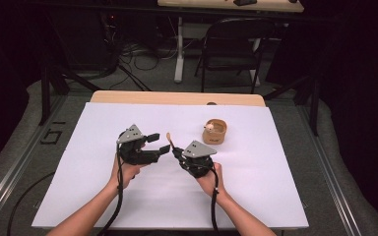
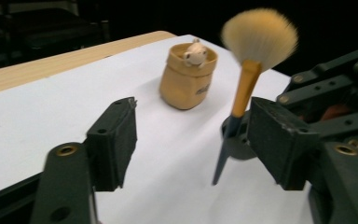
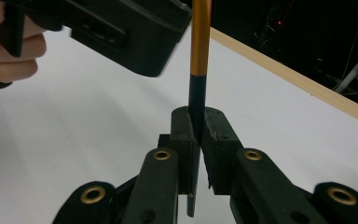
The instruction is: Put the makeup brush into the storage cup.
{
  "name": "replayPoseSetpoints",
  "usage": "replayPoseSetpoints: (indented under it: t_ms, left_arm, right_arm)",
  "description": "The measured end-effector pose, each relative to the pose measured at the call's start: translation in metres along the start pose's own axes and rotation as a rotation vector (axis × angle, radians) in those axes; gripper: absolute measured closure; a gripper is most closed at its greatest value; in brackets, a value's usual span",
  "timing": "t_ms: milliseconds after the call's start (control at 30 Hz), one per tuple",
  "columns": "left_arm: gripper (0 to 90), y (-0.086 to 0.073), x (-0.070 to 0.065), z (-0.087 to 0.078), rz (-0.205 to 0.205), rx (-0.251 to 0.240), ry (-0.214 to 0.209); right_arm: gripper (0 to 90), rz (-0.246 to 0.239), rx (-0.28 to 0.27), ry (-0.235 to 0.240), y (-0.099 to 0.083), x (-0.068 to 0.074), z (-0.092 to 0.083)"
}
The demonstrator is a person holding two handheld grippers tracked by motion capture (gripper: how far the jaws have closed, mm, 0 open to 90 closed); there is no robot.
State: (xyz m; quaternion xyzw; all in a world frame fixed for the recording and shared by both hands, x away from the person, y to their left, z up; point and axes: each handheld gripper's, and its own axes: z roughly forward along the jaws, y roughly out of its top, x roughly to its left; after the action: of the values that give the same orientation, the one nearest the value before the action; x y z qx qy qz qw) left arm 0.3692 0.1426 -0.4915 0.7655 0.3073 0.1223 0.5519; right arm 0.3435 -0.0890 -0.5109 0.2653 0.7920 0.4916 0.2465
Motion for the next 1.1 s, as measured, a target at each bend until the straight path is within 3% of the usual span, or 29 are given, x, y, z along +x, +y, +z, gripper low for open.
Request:
replayPoseSetpoints:
  t_ms: [233, 367, 667, 1100]
  left_arm:
    - [15.9, -0.006, 0.008, -0.008, 0.016, 0.069, 0.028]
    - [13.3, -0.012, 0.008, -0.011, 0.053, 0.121, 0.052]
    - [11.1, -0.016, 0.004, -0.009, 0.101, 0.166, 0.063]
    - [7.5, -0.037, 0.005, -0.021, 0.116, 0.212, 0.075]
  right_arm:
    - [83.4, 0.014, -0.001, -0.009, -0.001, -0.008, -0.004]
    - [83.4, 0.018, -0.001, -0.014, 0.0, -0.012, -0.009]
    - [83.4, 0.039, -0.006, -0.031, 0.0, -0.025, -0.02]
    - [83.4, 0.067, 0.009, -0.04, -0.001, -0.042, -0.035]
